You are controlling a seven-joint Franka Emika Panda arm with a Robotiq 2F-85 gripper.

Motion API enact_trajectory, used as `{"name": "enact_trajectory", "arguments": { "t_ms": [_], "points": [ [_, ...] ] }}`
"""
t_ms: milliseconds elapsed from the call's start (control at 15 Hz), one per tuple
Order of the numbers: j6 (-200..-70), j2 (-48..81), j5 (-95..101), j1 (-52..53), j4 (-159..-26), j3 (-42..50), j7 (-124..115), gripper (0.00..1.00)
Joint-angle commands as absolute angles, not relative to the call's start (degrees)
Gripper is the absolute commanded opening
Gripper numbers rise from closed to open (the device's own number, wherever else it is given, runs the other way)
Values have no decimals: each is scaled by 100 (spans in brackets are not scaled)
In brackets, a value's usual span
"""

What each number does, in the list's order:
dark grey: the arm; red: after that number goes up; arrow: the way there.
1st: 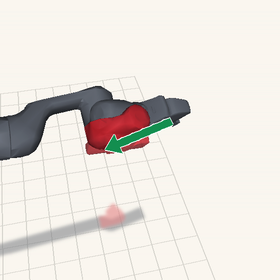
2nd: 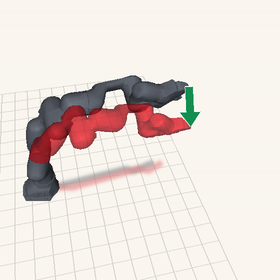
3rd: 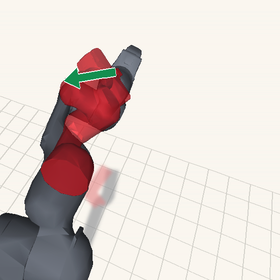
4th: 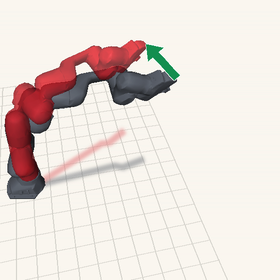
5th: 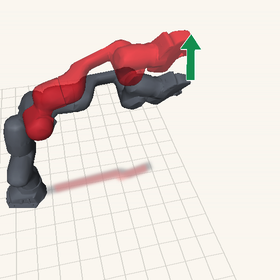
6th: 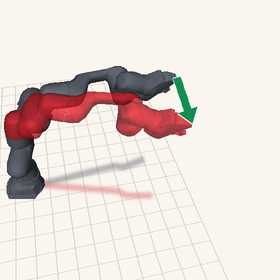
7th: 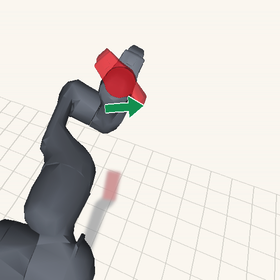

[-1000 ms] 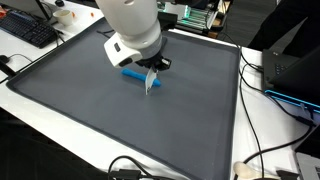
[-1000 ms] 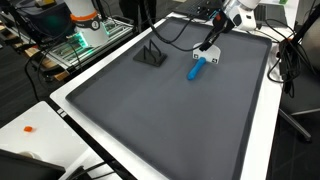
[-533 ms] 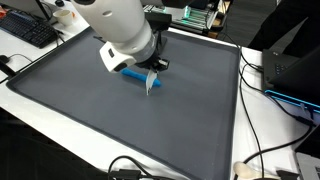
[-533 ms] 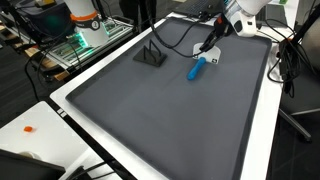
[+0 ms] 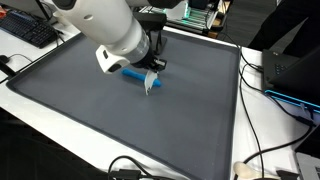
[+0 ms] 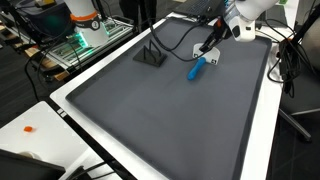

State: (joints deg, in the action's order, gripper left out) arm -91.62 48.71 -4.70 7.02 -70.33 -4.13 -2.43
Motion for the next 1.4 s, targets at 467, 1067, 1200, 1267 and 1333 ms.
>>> {"name": "enact_trajectory", "arguments": {
  "t_ms": [467,1067,1200,1267,1333],
  "points": [
    [-8972,4746,-753,598,-7094,-472,-259,2],
    [-8951,4321,-492,654,-7308,-291,-432,2],
    [-8938,4314,-459,640,-7317,-252,-444,2],
    [-8960,4323,-438,643,-7322,-228,-460,2],
    [-8962,4354,-437,637,-7312,-216,-463,2]
  ]
}}
